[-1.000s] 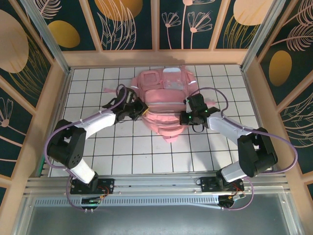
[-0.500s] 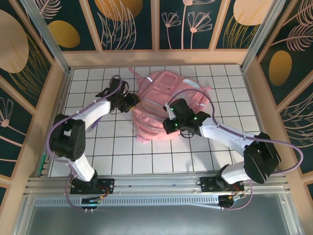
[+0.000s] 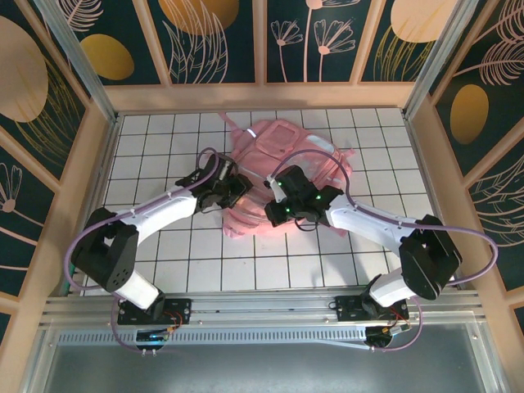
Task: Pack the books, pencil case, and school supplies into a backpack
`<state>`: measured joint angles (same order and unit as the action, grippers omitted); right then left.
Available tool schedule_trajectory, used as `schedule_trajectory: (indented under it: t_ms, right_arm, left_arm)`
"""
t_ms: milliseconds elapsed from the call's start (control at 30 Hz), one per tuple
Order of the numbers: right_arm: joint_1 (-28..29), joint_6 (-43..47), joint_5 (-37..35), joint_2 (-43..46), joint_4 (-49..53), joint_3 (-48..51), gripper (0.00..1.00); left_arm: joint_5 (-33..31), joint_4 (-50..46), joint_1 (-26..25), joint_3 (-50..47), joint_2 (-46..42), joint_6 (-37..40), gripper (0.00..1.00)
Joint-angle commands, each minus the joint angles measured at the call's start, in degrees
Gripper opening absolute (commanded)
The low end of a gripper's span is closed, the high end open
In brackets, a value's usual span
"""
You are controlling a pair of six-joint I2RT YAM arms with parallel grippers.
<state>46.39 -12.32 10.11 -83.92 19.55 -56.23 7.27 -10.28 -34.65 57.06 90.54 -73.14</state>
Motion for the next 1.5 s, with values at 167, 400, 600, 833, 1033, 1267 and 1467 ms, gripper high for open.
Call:
schedule_trajectory:
  t_ms: [167, 400, 600, 833, 1033, 1267, 1467]
  right_arm:
    - [1.23, -0.5, -0.44, 0.05, -3.08, -0.47, 0.0]
    - [-5.76, -3.92, -2.68, 4.32, -3.96, 9.17, 0.0]
    - [-12.17, -3.58, -4.57, 8.43, -4.48, 14.29, 0.0]
    - [-16.9, -7.33, -10.77, 11.0, -6.75, 17.98, 0.0]
    - [-22.16, -7.1, -10.34, 11.22, -11.76, 19.51, 0.0]
    - [-28.71, -0.39, -8.74, 4.43, -16.72, 14.64, 0.0]
    - [-34.68, 1.62, -10.22, -4.78, -20.54, 9.81, 0.0]
  left_arm:
    - [-6.06, 6.42, -2.36, -5.77, -1.22, -7.03, 0.0]
    - [-5.98, 1.63, -2.02, 0.07, -3.0, -2.63, 0.0]
    - [-1.32, 3.51, -1.47, 0.66, -1.94, -2.73, 0.0]
    - [-0.86, 2.94, 0.06, -0.05, -3.31, -1.43, 0.0]
    - [0.52, 3.38, 0.39, -0.9, -3.79, -0.15, 0.0]
    - [4.64, 4.13, 0.31, -0.99, -2.4, 2.12, 0.0]
    - [6.21, 4.07, 0.3, -4.3, -3.49, 3.75, 0.0]
